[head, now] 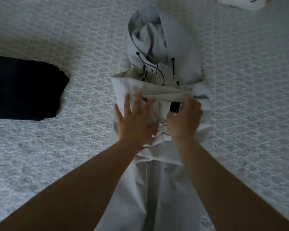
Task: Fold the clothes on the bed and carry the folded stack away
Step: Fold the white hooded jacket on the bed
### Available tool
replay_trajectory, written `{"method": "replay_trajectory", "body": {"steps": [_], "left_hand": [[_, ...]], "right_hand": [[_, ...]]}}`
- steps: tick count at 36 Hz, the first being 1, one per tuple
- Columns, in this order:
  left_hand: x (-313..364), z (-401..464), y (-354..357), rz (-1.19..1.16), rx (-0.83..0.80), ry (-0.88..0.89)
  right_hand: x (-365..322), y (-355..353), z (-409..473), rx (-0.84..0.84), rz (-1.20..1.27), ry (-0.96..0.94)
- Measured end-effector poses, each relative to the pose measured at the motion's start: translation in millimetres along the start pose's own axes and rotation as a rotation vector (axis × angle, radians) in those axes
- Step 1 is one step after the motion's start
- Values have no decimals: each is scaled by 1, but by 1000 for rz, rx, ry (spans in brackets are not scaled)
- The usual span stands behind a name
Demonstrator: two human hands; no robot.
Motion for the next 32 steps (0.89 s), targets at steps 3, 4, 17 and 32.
{"method": "replay_trajectory", "body": {"steps": [3,4,17,32], "left_hand": [[-3,21,18,16,-19,8],[-9,28,23,11,-30,-15],[-28,76,71,-86,142,113],[-91,-100,49,-623,104,-573]], "right_hand": [[-10,30,-1,-109,-303,-218],[-2,39,2,-152,-370,-227],[50,73,27,43,-228,-342],[10,28,-125,105,-15,-237]]}}
Point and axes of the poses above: each hand's wrist, its own z-axis towards the middle knuckle, its own y-axis out of the palm, x = y × z, the point moved 6 cm from there along z, towards the middle knuckle, and after that the axes turned 1 degree about y, right-handed, at the moved point
